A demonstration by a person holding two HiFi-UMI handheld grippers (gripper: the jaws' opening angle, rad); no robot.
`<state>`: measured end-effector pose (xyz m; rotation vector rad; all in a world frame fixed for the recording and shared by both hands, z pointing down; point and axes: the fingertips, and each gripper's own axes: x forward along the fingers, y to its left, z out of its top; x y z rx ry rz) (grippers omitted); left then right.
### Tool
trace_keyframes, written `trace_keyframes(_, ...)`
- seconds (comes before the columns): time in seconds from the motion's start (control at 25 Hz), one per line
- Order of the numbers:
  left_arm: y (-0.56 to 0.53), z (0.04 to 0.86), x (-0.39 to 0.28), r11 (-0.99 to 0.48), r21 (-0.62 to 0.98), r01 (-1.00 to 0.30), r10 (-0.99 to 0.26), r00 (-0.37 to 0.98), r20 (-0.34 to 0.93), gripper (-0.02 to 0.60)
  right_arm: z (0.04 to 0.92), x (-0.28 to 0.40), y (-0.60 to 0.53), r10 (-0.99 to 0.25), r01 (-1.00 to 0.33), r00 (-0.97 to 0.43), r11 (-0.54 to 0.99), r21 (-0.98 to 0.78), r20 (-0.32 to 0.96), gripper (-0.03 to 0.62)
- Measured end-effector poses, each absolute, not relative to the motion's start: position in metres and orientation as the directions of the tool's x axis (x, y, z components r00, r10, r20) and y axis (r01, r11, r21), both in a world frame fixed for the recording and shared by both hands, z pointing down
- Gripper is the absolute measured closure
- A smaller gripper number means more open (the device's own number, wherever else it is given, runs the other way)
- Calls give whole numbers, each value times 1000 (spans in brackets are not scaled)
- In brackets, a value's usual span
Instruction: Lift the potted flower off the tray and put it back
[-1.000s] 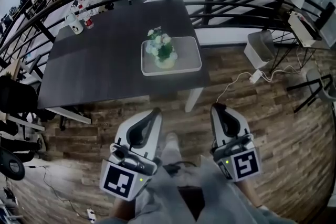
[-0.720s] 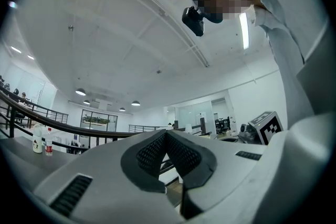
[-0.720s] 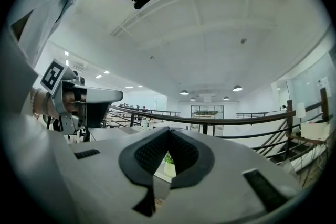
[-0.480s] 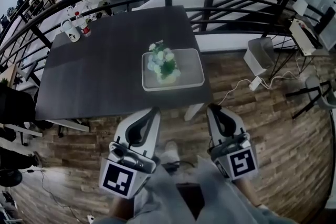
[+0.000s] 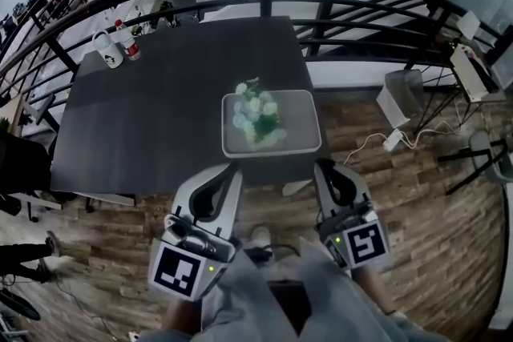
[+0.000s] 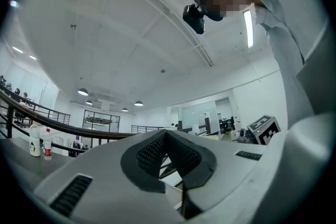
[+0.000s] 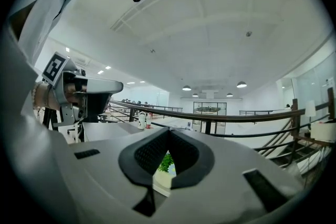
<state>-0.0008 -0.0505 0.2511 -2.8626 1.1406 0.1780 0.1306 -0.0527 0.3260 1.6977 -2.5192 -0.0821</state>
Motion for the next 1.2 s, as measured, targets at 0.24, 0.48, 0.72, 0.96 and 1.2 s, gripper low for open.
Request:
trace_keyframes(0.24, -75, 262, -2, -723, -1, -691, -686, 717, -123, 583, 354, 126, -82, -918, -916, -384, 393, 85, 102, 535)
trace_keyframes(0.48, -95, 266, -7, -720, 8, -693, -689, 715, -120, 583, 378, 122, -112, -907, -914, -394, 404, 43, 148, 464)
trace_keyframes(0.72, -101, 267, -15, -717, 8, -697, -694, 712, -111, 583, 398, 123, -131, -899, -914, -388, 403, 40, 202, 400)
trace_keyframes(0.96, -100, 270, -28, -680, 11, -733, -730, 675, -107, 583, 413, 113, -135, -879, -907, -408, 420, -4, 248, 366)
trace_keyframes(1.2, -105, 270, -43, -634, 6, -773, -769, 630, -109, 583, 427, 100, -140, -848, -887, -442, 462, -2, 293, 343)
